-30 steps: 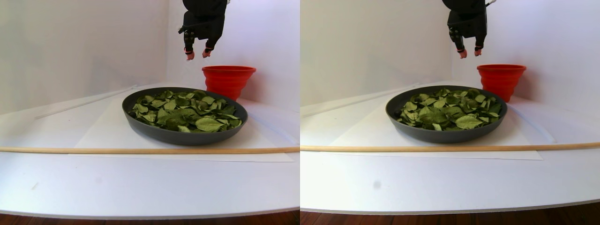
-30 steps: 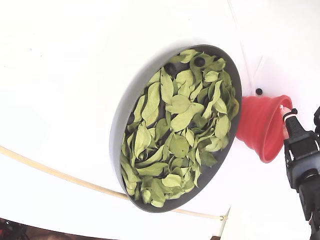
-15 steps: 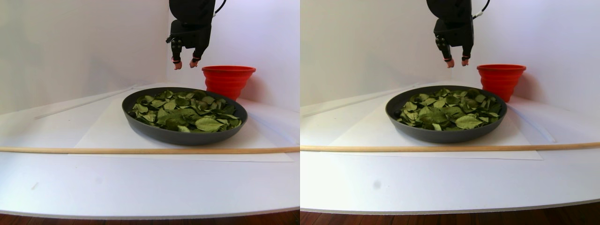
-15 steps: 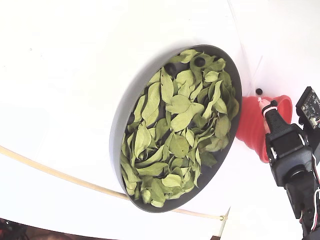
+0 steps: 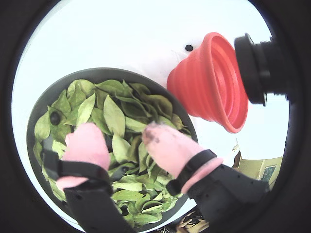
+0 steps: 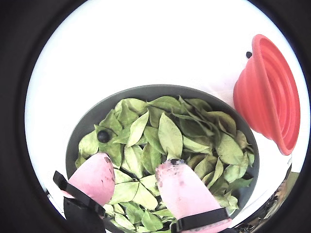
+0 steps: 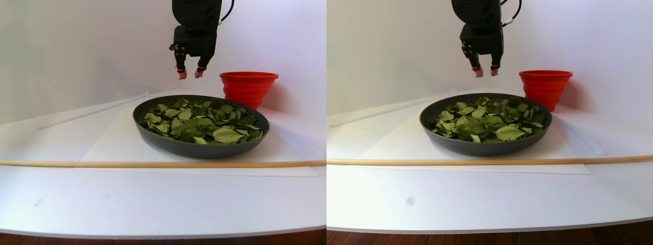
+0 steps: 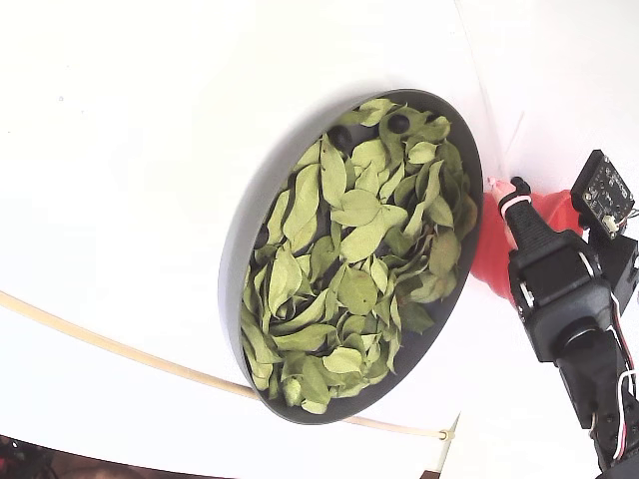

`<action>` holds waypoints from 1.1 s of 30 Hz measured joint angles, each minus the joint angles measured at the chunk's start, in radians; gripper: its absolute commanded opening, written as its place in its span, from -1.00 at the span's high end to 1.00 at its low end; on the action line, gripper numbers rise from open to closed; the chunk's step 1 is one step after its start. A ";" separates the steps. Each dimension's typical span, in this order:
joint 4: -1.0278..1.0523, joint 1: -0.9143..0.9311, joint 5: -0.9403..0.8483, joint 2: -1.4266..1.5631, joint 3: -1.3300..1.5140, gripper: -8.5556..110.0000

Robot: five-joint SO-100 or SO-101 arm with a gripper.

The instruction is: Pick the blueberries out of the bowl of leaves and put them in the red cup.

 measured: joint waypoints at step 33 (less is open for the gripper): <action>-0.109 -0.081 -0.046 -0.069 0.041 0.59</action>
